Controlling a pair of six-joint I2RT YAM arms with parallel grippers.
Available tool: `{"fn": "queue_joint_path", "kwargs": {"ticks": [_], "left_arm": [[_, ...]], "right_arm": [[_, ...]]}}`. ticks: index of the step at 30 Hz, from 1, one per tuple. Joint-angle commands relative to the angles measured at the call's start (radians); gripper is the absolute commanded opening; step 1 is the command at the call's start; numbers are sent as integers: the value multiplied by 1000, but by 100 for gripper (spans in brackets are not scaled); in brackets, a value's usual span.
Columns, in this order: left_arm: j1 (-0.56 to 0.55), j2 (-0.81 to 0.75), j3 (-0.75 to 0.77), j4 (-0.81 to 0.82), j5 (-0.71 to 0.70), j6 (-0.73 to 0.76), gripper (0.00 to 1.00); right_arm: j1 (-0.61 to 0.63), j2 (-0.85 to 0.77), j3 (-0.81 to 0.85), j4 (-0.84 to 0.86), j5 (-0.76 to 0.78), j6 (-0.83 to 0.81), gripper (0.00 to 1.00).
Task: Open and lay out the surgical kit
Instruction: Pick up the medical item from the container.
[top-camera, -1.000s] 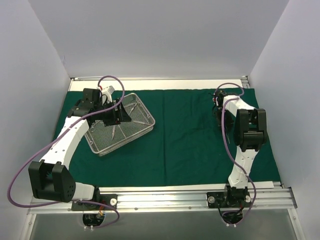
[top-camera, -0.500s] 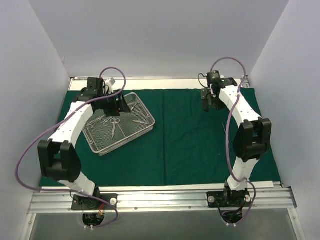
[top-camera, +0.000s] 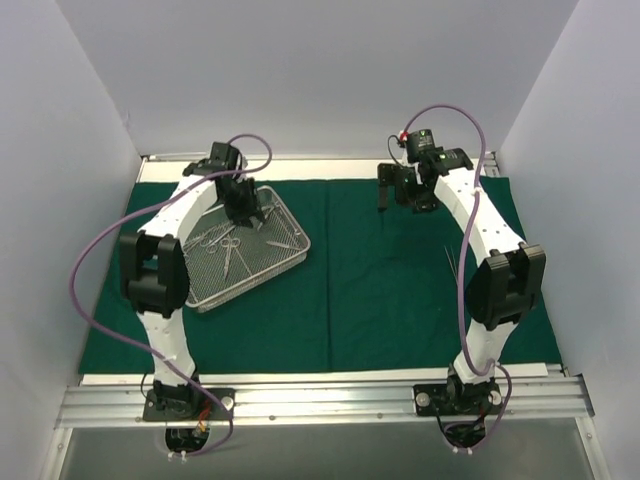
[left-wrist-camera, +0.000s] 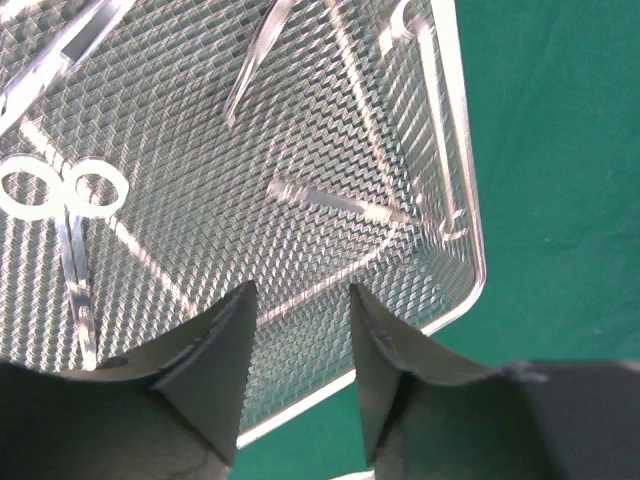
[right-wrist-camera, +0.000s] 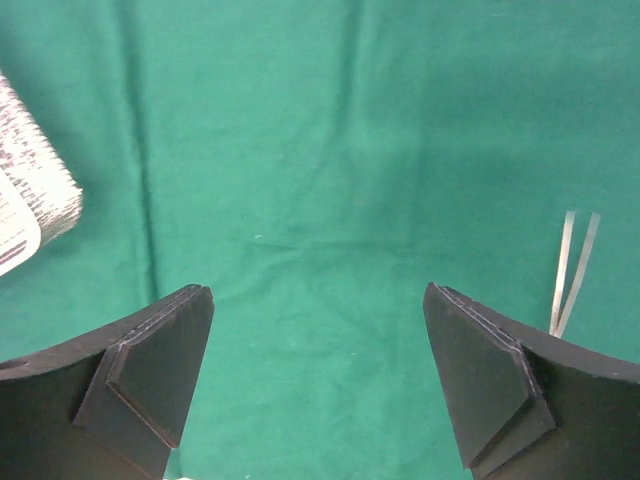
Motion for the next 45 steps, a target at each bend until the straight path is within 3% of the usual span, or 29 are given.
{"fn": "queue_joint_path", "kwargs": {"ticks": [1,8,13,29,37,45], "left_arm": [[-18,80,151,24,-19,102,48],[-50,278,381,-96,-182,271,37],[-52,336,399,-81,-234,299,31],[-53,390,412,-55,-211,311,32],[-55,407,401,-31,-204,307,42],[-55,479,467,-67,-211,317,37]], "right_arm": [[5,-27,3,0,-89,7,89],[5,-89,-21,3,-65,5,89],[2,-121,-66,9,-54,-3,89],[-10,-113,-96,26,-74,1,89],[-13,-109,-104,30,-82,1,89],[-24,-113,-119,32,-88,4,89]]}}
